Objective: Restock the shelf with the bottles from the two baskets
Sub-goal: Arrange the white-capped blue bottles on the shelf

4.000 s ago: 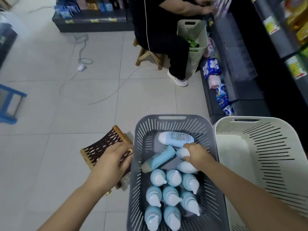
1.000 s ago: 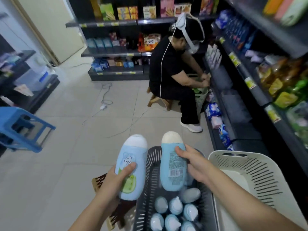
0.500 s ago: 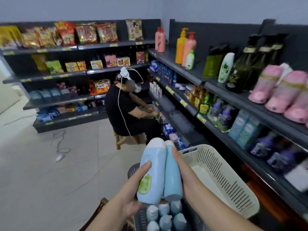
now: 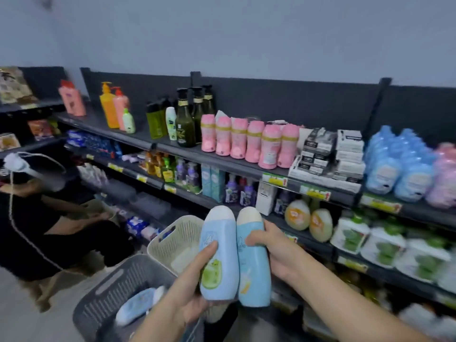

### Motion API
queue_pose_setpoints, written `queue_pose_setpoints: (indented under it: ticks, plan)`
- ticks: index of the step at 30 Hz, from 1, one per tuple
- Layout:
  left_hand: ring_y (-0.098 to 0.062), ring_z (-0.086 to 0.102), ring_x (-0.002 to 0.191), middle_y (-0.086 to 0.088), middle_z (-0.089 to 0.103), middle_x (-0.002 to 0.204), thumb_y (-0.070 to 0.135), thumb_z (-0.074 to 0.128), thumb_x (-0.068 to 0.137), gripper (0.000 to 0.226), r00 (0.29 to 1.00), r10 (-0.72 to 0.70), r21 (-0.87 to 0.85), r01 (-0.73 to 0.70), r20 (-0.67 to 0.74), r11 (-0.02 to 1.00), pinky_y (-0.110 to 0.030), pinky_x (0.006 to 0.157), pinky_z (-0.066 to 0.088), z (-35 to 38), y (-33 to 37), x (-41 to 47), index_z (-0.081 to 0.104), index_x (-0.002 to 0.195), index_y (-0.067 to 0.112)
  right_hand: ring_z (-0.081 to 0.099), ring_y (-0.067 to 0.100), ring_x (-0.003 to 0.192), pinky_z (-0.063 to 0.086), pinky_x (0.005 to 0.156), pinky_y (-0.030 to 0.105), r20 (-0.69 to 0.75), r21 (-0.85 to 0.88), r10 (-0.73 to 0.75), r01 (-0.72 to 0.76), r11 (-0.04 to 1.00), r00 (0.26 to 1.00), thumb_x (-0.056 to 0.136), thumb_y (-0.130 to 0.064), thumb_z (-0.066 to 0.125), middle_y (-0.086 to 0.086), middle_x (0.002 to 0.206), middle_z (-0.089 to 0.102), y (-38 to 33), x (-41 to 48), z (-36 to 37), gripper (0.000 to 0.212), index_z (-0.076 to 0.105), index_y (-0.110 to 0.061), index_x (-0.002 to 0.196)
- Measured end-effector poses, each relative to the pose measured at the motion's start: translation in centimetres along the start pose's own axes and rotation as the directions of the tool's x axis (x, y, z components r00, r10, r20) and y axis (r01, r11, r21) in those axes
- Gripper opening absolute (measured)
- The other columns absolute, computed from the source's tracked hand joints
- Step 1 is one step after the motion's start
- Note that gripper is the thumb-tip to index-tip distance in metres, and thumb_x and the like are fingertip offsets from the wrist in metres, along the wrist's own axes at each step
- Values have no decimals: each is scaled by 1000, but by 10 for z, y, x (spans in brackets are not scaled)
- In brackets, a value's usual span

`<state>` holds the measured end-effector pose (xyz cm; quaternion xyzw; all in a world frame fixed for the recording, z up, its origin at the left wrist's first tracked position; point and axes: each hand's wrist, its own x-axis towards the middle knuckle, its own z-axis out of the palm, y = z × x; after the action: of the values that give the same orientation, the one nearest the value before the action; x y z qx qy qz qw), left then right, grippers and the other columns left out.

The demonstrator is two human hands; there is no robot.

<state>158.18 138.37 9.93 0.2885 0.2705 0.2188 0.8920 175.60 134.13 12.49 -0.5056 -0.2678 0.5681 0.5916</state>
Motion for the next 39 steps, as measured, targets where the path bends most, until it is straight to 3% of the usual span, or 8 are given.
queue_pose_setpoints:
  ticks: [6,9,14,18,25,28,34,39]
  plan:
    - [-40,59,112,-21,62,122,36,64,78,52,982,-140,93,129,125,987,-67,97,38,109,-51,38,62,122,9,61,32,73,55,66,40,-245,80,-153,177,981,957,43,1,58,19,86,61,-46,-82,-99,69,50,0,112]
    - [-35,67,97,-21,66,116,33,60,78,45,972,-159,158,132,172,979,-53,81,55,167,-89,53,67,114,7,62,32,76,55,66,40,-367,106,-185,238,965,912,37,-8,65,21,94,61,-57,-125,-154,87,49,3,122]
    - [-34,69,89,-21,68,110,34,69,72,52,946,-196,301,114,258,947,-49,74,58,261,-160,79,63,115,7,66,26,76,56,71,38,-476,-5,-272,307,952,836,67,-3,69,12,88,69,-90,-204,-239,47,57,-10,112]
    - [-35,69,91,-22,68,109,39,96,28,95,924,-190,376,55,331,925,-46,69,58,331,-212,100,65,112,9,66,22,97,53,86,39,-543,-260,-317,204,944,777,87,-14,65,7,109,69,-116,-272,-308,32,56,-19,116]
    - [-35,69,92,-21,69,108,32,88,57,69,855,-132,403,-96,502,910,-44,72,57,453,-274,114,62,116,8,69,13,80,55,61,24,-698,-404,-480,261,877,531,79,-8,72,5,99,72,-168,-369,-385,28,63,-13,106]
    - [-29,71,84,-16,72,101,17,72,73,40,821,-47,410,-233,569,882,-36,64,57,505,-280,124,63,111,9,70,15,86,58,72,33,-720,-439,-541,320,840,433,80,-7,71,3,99,71,-195,-401,-411,31,61,-13,108]
    - [-27,71,74,-13,74,91,14,85,59,47,821,98,414,-382,562,826,-36,59,56,591,-280,164,64,101,10,66,21,99,56,82,45,-744,-510,-622,393,765,246,79,-10,72,5,108,68,-252,-438,-469,37,58,-17,113]
    - [-22,72,79,-7,72,94,13,79,72,38,739,212,379,-543,640,749,-34,63,58,659,-269,220,59,104,16,66,17,97,55,69,32,-691,-596,-710,446,667,138,82,-6,67,2,107,68,-307,-437,-511,37,55,-17,115]
